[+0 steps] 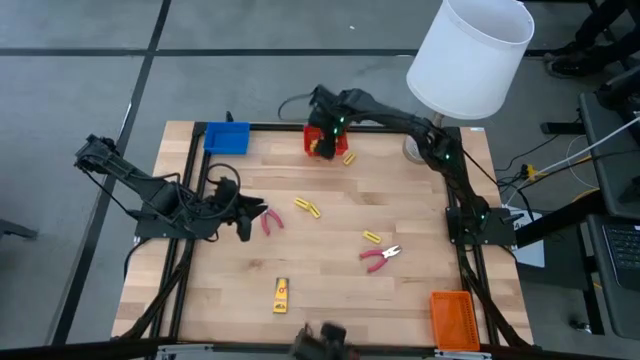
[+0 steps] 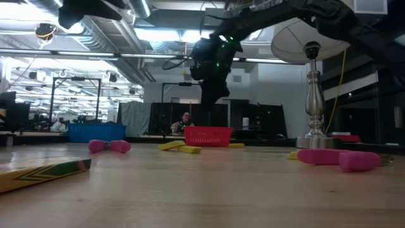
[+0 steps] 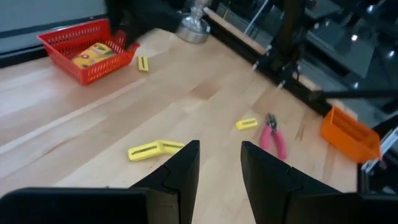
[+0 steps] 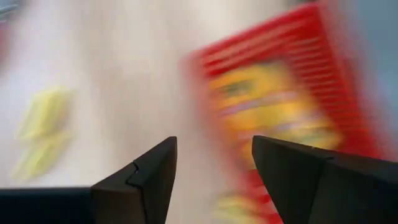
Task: Pick & Place School Supplies
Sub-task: Put the yellow crayon box into the red bin
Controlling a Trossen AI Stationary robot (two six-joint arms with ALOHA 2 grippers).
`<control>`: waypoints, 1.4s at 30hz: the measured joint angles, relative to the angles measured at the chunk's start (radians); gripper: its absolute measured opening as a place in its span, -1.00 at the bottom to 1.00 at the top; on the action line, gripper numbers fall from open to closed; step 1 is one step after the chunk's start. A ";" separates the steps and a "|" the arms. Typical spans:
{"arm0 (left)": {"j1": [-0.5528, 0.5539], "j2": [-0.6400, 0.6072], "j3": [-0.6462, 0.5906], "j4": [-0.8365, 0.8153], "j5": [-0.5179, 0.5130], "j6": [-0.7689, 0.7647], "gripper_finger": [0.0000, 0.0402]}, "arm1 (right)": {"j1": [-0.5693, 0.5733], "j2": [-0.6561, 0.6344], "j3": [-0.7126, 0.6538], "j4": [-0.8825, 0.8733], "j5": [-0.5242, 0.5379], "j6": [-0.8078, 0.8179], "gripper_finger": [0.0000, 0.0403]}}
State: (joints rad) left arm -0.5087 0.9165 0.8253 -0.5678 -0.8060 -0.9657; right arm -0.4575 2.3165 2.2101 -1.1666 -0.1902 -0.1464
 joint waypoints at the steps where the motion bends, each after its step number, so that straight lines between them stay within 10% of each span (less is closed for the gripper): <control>1: 0.000 -0.001 0.000 -0.018 0.009 -0.001 -0.43 | 0.028 0.000 0.000 -0.029 -0.027 0.020 0.05; 20: -0.202 -0.119 0.000 -0.559 0.173 -0.173 -0.43 | 0.573 -0.011 0.000 0.139 -0.084 0.753 0.04; 34: -0.494 0.099 -0.001 -0.364 0.189 -0.369 -0.43 | 0.784 -0.027 0.000 0.130 0.158 0.874 0.04; 42: -0.496 0.373 0.021 0.017 0.332 -0.100 -0.43 | 0.976 -0.031 0.000 0.051 0.189 0.981 0.04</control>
State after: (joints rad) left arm -1.0050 1.2892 0.8461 -0.5511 -0.4739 -1.0654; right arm 0.5185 2.2852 2.2101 -1.1157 -0.0011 0.8345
